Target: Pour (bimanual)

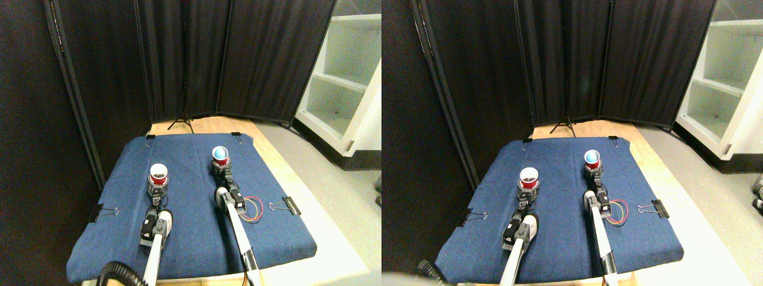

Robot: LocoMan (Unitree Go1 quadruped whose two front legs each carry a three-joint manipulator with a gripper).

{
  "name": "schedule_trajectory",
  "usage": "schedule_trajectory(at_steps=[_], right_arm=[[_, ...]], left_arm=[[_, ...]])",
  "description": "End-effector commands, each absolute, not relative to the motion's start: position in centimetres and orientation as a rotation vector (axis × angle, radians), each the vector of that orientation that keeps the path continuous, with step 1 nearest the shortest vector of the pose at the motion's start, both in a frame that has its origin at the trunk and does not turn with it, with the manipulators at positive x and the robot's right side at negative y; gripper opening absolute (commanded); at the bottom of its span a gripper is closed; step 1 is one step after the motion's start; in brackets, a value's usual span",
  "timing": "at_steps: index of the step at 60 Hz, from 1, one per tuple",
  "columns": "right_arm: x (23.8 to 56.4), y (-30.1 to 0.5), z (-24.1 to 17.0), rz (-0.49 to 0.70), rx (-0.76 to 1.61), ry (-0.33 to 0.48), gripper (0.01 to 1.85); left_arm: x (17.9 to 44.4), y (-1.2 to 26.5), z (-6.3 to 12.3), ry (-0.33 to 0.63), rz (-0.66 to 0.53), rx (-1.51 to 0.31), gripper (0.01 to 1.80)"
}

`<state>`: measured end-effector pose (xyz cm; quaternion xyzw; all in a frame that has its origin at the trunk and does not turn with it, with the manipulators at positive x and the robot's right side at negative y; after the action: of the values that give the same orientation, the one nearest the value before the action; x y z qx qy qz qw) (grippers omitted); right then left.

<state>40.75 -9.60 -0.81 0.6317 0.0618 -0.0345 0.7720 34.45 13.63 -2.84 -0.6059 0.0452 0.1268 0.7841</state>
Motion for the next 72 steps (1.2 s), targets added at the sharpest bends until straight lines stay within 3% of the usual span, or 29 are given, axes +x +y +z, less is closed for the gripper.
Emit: schedule_trajectory(at_steps=[1, 37, 52, 72], right_arm=[[41.0, -9.4, 1.3, -0.005, 1.375, 0.088, 0.37], [41.8, -6.7, 4.3, 0.113, 1.236, 0.127, 0.38], [42.1, -6.0, 5.5, 0.152, 1.178, 0.154, 0.38], [42.8, -5.9, 6.9, 0.210, 1.101, 0.155, 0.40]], left_arm=[[34.9, 13.4, -1.1, 0.061, 0.235, -1.316, 0.33], [37.2, 9.2, 2.9, 0.156, 0.178, -1.332, 0.33], [37.9, 7.9, 3.5, 0.238, 0.159, -1.284, 0.33], [38.5, 6.1, 3.7, 0.253, 0.168, -1.281, 0.33]])
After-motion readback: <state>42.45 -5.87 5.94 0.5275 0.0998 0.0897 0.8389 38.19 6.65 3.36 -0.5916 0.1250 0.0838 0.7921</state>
